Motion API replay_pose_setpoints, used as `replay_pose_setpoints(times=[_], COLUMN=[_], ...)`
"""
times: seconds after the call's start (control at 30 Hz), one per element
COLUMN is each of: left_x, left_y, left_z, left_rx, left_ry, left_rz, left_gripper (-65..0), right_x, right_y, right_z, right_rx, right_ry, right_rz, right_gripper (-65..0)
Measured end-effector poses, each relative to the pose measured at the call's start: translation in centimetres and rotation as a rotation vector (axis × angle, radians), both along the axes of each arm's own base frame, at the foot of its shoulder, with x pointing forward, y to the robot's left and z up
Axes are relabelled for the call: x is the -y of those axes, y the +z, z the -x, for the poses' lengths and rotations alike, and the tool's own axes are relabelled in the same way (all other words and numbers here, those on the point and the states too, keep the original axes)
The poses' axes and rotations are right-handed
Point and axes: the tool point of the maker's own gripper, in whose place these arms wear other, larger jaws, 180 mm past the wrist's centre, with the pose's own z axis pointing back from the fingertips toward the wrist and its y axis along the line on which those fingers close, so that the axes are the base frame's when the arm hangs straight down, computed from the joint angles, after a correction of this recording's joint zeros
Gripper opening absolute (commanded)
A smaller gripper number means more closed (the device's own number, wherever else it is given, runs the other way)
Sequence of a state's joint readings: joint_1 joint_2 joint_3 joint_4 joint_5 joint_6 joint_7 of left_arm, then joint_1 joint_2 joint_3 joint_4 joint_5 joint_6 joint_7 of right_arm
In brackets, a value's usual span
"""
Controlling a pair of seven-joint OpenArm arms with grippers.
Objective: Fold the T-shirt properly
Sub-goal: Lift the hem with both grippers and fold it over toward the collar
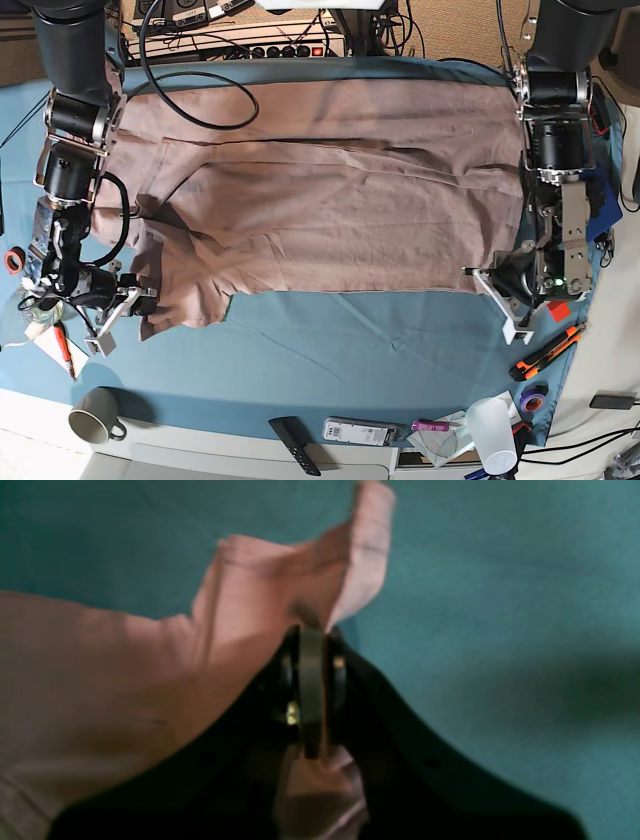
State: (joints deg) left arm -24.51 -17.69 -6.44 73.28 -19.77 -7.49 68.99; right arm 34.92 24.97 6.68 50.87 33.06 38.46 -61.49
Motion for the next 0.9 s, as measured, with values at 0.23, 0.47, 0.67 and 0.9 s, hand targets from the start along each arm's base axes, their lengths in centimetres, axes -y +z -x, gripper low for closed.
replay_pose_setpoints(times=[0.23,0.47,0.67,0.9], left_x=[-1.1,-0.7,-1.2,-0.4], left_y=[2.3,2.1,1.6,2.6], left_z=[-0.3,1.5,3.2,4.6], left_rx=[0.061,0.078,0.074,0.130], left_ry=[0.034,0.010,0.019,-0.050], left_rz=[0.147,0.320,0.367,0.366], left_gripper=[-65.0,-65.0,-65.0,-65.0], right_x=[0.6,-0.2,0.5,2.3], right_y=[3.8,4.6,5.2,4.6], right_z=[0.5,2.9,5.2,7.6], right_rx=[0.080,0.117,0.145,0.124], right_ry=[0.049,0.128,0.098,0.041], right_rz=[0.019,0.137,0.113,0.085], right_gripper=[-65.0,-65.0,-65.0,-65.0])
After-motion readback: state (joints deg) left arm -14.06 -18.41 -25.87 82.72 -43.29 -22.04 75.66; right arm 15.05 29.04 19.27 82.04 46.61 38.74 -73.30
